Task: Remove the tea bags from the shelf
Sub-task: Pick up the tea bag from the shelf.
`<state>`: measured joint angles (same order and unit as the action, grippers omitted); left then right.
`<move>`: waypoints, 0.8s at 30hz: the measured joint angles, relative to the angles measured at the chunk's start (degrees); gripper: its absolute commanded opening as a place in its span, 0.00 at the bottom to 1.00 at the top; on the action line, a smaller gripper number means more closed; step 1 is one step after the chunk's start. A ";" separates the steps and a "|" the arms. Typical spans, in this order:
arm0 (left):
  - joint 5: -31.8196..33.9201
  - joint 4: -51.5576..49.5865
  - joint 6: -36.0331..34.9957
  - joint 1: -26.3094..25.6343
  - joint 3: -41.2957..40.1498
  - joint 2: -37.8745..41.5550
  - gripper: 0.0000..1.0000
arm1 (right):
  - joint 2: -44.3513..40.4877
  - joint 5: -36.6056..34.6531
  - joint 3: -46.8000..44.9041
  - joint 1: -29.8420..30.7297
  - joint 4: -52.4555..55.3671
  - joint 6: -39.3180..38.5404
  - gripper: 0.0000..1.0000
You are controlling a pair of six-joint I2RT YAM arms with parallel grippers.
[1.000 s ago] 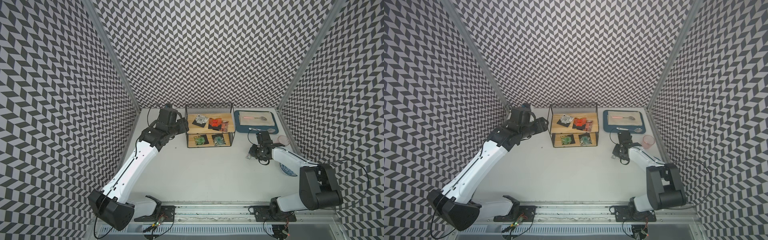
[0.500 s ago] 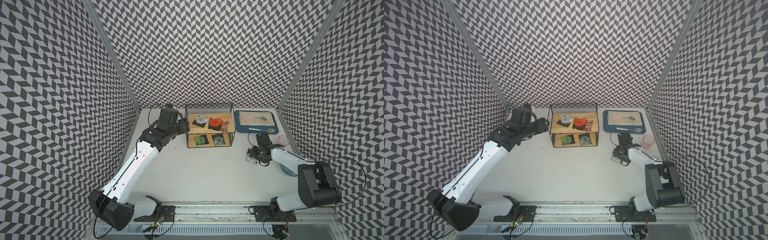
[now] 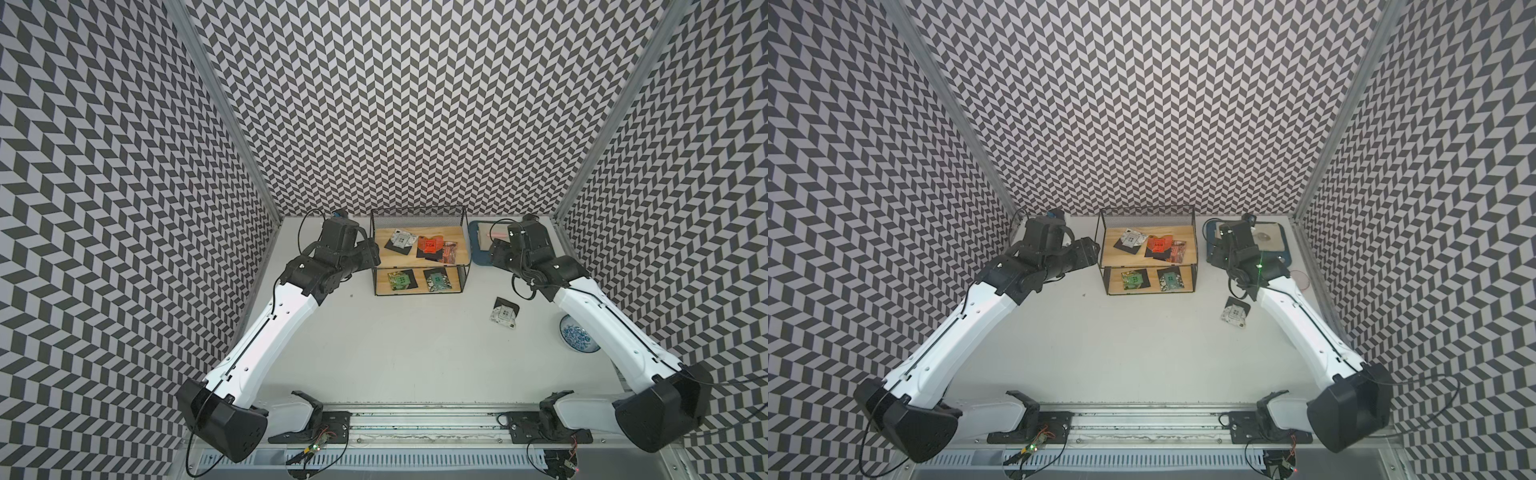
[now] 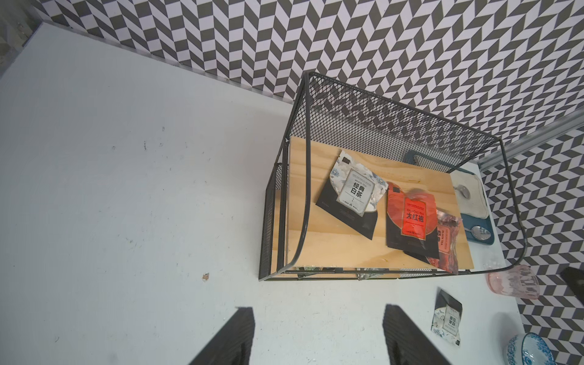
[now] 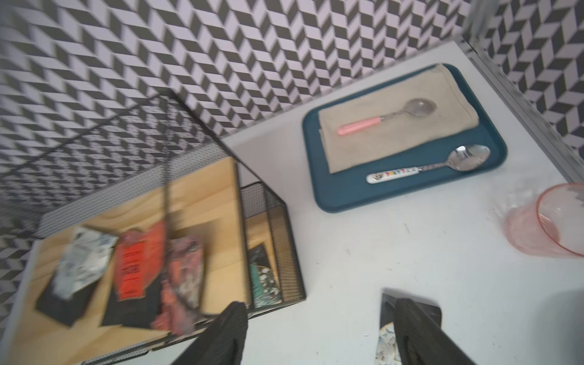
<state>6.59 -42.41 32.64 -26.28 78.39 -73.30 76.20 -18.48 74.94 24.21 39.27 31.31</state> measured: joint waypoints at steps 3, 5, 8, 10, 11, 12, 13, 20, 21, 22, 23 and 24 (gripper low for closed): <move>0.07 0.00 0.00 0.00 -0.94 0.44 0.70 | 1.33 -2.19 5.31 5.62 3.10 0.09 0.79; 0.11 -0.04 0.02 0.00 -1.62 0.81 0.70 | 3.28 -3.78 8.85 9.11 4.85 0.17 0.81; 0.24 -0.04 0.13 0.00 -2.43 1.27 0.70 | 7.85 -5.95 14.14 13.86 7.26 -0.20 0.87; 0.28 -0.04 0.22 0.00 -3.08 1.68 0.70 | 11.41 -7.02 17.14 16.02 8.35 -0.52 0.88; 0.28 -0.04 0.26 0.00 -3.43 1.92 0.70 | 13.31 -7.23 18.51 16.94 8.96 -0.81 0.89; 0.31 -0.04 0.31 0.00 -3.80 2.16 0.70 | 15.19 -7.28 19.93 17.51 9.70 -1.11 0.89; 0.35 -0.07 0.39 0.00 -4.09 2.32 0.70 | 16.70 -7.26 21.07 17.81 10.16 -1.33 0.89; 0.81 -0.13 0.44 0.00 -5.40 3.08 0.70 | 26.84 -6.67 32.54 17.97 14.51 -3.08 0.94; 0.87 -0.13 0.46 0.00 -5.51 3.19 0.70 | 28.46 -6.58 34.86 17.92 15.17 -3.28 0.94; 0.90 -0.15 0.46 0.00 -5.55 3.26 0.70 | 29.83 -6.58 36.63 17.92 15.58 -3.41 0.94; 1.03 -0.15 0.46 0.00 -5.55 3.34 0.70 | 31.30 -6.58 38.45 17.84 16.13 -3.45 0.94; 1.14 -0.15 0.46 0.00 -5.55 3.45 0.70 | 32.74 -6.60 39.93 17.62 16.50 -3.48 0.93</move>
<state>7.73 -42.57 33.10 -26.28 72.84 -69.84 108.95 -25.08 114.87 41.82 55.77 27.83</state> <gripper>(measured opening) 0.696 0.939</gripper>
